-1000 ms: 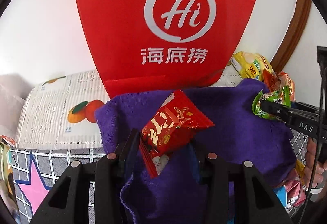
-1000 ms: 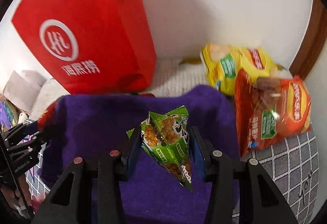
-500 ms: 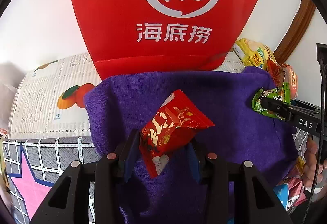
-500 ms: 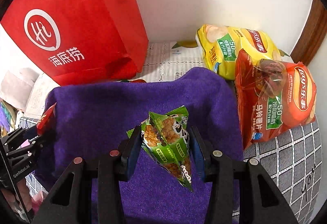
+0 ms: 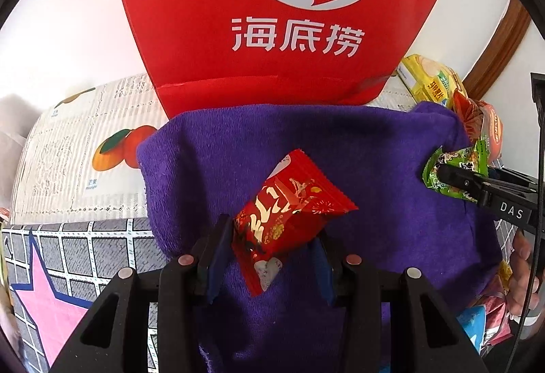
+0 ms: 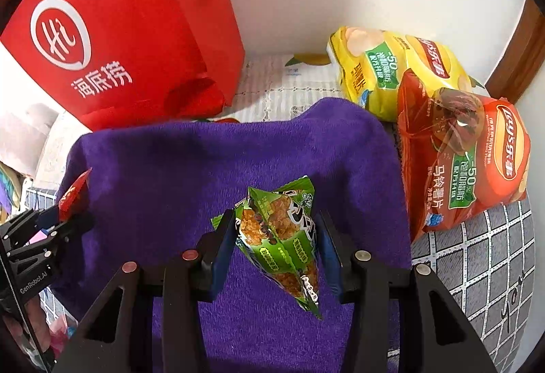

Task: Organize snacks
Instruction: 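Open the left tool and right tool to drop both snacks onto the towel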

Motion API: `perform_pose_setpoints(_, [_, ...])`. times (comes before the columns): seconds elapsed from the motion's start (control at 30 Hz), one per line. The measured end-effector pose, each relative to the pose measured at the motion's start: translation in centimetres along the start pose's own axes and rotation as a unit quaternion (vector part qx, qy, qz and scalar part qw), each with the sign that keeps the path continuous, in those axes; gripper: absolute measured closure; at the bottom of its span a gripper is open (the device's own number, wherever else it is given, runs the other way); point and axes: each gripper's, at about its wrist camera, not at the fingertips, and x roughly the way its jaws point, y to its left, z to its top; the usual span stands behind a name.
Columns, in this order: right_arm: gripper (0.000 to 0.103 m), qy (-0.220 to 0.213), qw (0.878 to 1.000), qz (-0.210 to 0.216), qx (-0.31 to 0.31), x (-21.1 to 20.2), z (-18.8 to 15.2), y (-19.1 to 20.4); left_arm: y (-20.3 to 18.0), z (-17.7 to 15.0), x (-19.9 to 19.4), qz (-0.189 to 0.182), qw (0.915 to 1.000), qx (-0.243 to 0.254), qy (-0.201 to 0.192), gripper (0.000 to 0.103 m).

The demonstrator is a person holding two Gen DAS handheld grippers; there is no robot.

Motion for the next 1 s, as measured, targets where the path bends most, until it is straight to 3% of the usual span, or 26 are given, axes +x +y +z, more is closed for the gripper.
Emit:
perform_pose_setpoints(0.17, [0.055, 0.018, 1.0, -0.002, 0.0, 0.6, 0.0, 0.3, 0.1, 0.0, 0.2, 0.001, 1.0, -0.002, 0.004, 0.061])
perform_pose_setpoints(0.33, [0.034, 0.009, 1.0, -0.008, -0.003, 0.2, 0.1, 0.5, 0.3, 0.0, 0.3, 0.001, 0.9999, -0.005, 0.009, 0.061])
perform_pose_setpoints(0.4, [0.033, 0.0, 1.0, -0.009, -0.003, -0.4, 0.2, 0.5, 0.3, 0.0, 0.2, -0.004, 0.9999, -0.006, 0.011, 0.057])
perform_pose_setpoints(0.5, [0.033, -0.015, 1.0, 0.002, 0.001, -1.5, 0.2, 0.5, 0.1, 0.1, -0.2, -0.004, 1.0, -0.003, 0.005, 0.037])
perform_pose_setpoints(0.53, [0.033, -0.019, 1.0, 0.005, 0.002, -1.8, 0.2, 0.6, -0.1, 0.1, -0.5, -0.004, 1.0, 0.002, -0.002, 0.036])
perform_pose_setpoints(0.77, [0.033, -0.065, 0.998, -0.005, 0.005, -4.2, 0.4, 0.9, -0.7, 0.1, -2.6, -0.019, 0.9992, 0.011, -0.032, 0.035])
perform_pose_setpoints(0.93, [0.033, -0.098, 0.994, 0.02, 0.032, -6.2, 0.7, -0.1, -0.4, 0.3, -4.2, -0.016, 0.9983, 0.008, -0.056, 0.035])
perform_pose_setpoints(1.0, [0.04, -0.111, 0.992, 0.024, 0.053, -7.3, 0.8, -0.8, -0.3, 0.3, -4.9, -0.023, 0.9976, 0.006, -0.065, 0.035])
